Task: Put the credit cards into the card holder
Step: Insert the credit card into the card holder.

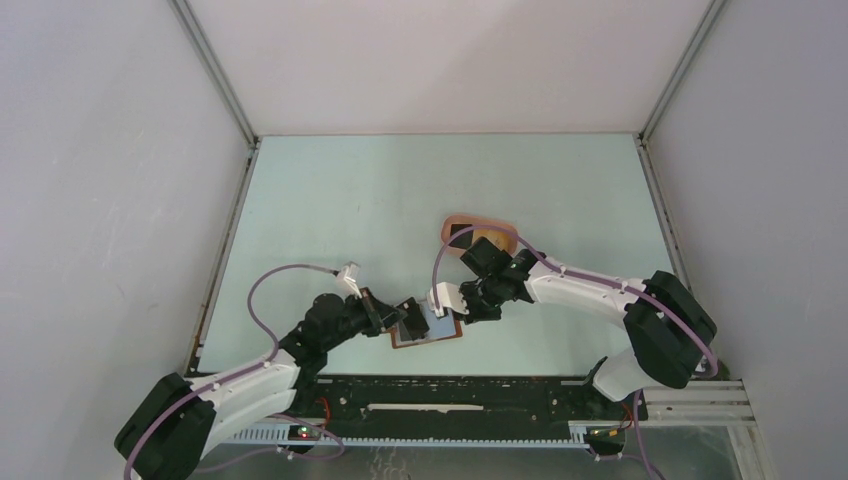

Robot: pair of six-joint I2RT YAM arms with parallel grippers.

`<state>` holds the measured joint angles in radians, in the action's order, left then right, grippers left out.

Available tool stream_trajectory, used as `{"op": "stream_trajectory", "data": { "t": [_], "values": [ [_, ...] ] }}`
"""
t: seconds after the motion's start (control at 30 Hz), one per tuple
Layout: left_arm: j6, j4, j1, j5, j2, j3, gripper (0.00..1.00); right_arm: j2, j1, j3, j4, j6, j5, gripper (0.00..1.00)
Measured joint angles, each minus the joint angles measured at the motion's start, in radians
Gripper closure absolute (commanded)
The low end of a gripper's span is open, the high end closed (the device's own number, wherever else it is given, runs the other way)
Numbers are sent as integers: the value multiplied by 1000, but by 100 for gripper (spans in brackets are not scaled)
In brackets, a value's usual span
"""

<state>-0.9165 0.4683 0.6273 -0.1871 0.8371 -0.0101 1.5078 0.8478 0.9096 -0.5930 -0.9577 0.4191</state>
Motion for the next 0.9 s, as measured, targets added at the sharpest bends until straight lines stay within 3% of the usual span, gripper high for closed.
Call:
{"op": "stream_trajectory", "data": {
  "t": [0.9],
  "values": [
    [-11,49,-2,-10,160,-3,100,6,13,0,4,21,-14,88]
  ]
}}
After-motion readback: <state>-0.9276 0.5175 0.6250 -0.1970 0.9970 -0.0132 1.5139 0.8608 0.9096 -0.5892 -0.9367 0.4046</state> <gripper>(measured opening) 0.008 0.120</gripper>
